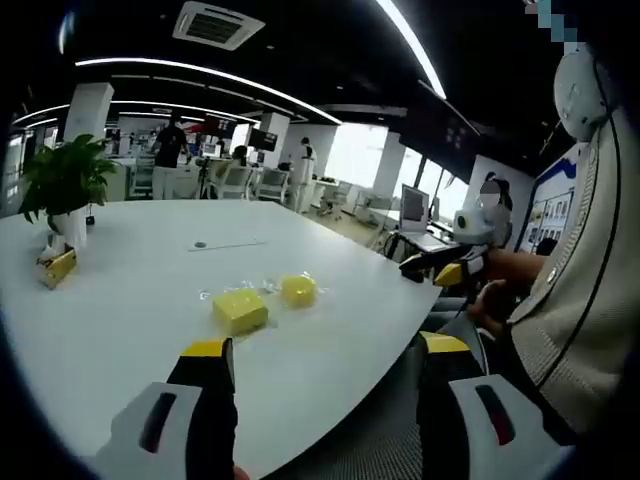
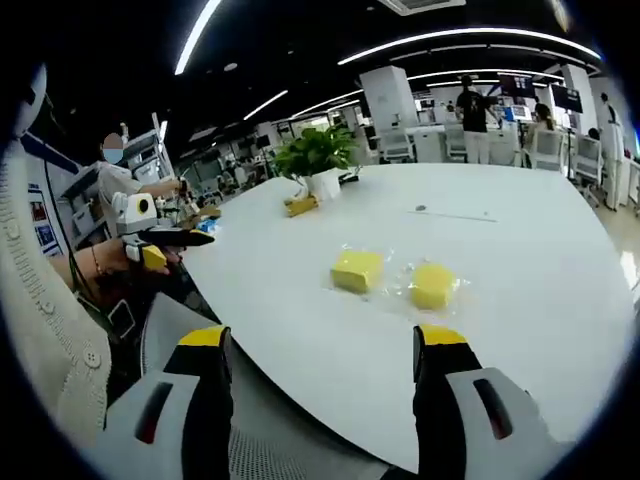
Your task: Compare the silicone blocks by pressing each to a similar depth, holding the contact briefly, and releasing to observe deformation and rebound differences across the visible hardness samples.
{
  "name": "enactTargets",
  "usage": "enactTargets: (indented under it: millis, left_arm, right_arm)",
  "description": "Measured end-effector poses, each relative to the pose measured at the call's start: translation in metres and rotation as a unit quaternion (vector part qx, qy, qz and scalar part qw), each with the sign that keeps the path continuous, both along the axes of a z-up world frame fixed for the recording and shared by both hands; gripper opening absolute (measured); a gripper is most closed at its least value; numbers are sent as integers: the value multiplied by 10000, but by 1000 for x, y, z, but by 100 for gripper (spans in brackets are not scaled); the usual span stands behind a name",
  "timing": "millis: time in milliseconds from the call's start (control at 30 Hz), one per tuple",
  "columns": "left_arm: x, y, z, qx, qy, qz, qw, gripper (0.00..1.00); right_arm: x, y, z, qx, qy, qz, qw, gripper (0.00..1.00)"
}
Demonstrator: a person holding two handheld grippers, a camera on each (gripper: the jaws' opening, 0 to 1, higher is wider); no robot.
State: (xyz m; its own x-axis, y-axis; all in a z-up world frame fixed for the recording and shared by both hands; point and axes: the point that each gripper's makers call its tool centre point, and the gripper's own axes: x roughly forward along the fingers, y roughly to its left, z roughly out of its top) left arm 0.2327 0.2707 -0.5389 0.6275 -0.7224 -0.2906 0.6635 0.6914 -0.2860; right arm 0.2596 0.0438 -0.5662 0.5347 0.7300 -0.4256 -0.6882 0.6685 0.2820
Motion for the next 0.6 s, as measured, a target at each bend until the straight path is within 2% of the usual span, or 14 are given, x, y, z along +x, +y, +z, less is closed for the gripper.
enactTargets:
  millis: [300, 600]
  left_arm:
    - [-4, 1, -1, 26, 39, 4, 10000, 74]
    - [-5, 1, -4, 51, 140, -3, 9999, 75]
  right_arm:
    - [-2, -2, -1, -15, 1, -16, 10000, 69]
    - [-4, 2, -1, 34, 38, 24, 10000, 73]
